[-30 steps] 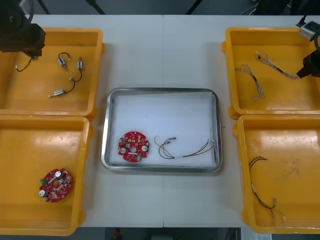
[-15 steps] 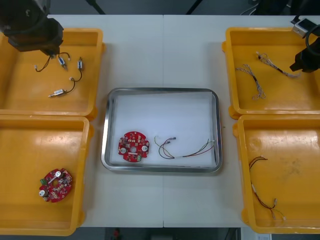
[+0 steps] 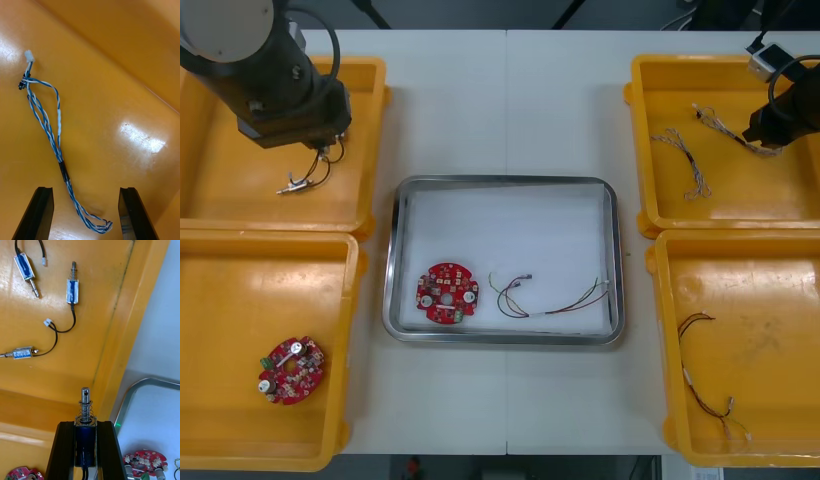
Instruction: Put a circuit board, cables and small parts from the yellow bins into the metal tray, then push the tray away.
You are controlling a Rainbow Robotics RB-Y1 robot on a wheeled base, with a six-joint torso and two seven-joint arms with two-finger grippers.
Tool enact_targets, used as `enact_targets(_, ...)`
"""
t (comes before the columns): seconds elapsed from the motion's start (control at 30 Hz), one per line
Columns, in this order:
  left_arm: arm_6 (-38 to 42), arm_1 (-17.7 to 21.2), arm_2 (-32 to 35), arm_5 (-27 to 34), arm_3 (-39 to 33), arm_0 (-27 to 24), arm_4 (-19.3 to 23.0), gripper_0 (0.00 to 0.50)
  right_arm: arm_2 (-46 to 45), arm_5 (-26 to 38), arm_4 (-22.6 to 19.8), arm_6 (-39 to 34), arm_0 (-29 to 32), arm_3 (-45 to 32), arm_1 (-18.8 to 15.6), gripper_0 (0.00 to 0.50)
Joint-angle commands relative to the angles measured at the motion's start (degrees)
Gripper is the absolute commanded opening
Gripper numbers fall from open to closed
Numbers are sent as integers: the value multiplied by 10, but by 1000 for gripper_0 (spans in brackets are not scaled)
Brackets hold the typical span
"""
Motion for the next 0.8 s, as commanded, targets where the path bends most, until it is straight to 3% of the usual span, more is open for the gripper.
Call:
enact_targets(0.03,119,-66,16,39,-30,2,-50,0,-18,-18,4,29,-30,14,8,500)
enact_targets(0.27,169,-144,9,52,-29,8,-111,0,-17,-49,-3,40,-30,43,24,500)
enact_targets(0.43,217,-183,-48,52,-29,8,-167,0,-18,-66,-21,43,-30,63,33,500)
enact_targets(0.8,275,-221,-124,22,-25,42,-198,0,-27,-70,-45,44,-19,64,37,500)
